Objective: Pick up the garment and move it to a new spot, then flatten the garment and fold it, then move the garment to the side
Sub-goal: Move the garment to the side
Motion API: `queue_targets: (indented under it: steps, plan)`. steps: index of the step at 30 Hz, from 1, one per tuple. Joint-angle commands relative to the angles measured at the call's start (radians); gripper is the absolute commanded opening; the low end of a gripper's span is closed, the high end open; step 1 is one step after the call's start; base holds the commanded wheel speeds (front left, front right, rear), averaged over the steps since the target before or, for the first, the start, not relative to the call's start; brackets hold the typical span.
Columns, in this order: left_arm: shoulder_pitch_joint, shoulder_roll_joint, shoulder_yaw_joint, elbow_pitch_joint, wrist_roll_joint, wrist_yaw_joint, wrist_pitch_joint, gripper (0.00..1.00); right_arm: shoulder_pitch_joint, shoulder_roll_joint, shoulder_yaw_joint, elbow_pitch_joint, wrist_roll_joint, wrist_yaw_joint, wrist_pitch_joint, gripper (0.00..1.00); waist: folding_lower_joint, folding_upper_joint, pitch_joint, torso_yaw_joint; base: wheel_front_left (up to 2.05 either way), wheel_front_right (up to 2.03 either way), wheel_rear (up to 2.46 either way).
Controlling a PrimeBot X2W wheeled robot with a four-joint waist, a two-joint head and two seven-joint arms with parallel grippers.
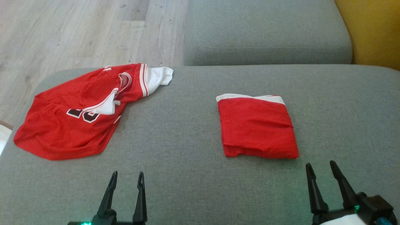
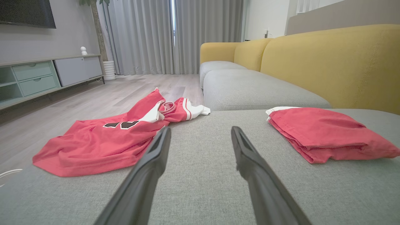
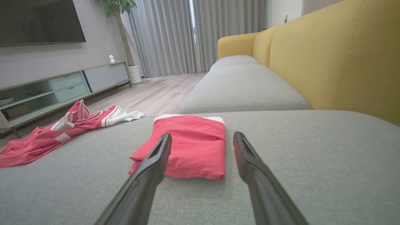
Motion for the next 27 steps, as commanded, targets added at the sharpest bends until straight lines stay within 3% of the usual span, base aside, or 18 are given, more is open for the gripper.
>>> queue_targets:
  steps: [1,8,14,21,27]
  plan:
    - [-0.062,-0.006,0.038,-0.032,0.013,-0.002,-0.005,1.0,-0.038,-0.011,0.027,-0.022,0.009,0.007,-0.009,1.0,0.0,-0.0001,0.01,-0.002,0.0,0.0,0.0]
    - [-0.09,-0.007,0.024,-0.05,0.013,-0.003,-0.005,1.0,-0.129,-0.041,0.069,0.04,0.056,0.007,-0.009,1.0,0.0,-0.0001,0.071,-0.013,0.0,0.0,0.0]
    - [-0.153,-0.008,-0.012,-0.07,-0.001,0.007,-0.005,1.0,-0.319,-0.08,0.072,0.172,0.076,0.007,-0.005,1.0,0.0,-0.0001,0.184,-0.012,0.0,0.0,0.0]
    - [-0.212,-0.008,-0.051,-0.056,-0.014,0.012,-0.005,1.0,-0.563,-0.13,0.102,0.375,0.191,0.007,0.164,1.0,0.0,-0.0001,0.26,-0.001,0.0,0.0,0.0]
    - [-0.249,-0.008,-0.068,-0.051,-0.026,0.02,-0.005,1.0,-0.657,-0.148,0.14,0.495,0.283,0.007,0.249,1.0,0.0,-0.0001,0.292,0.022,0.0,0.0,0.0]
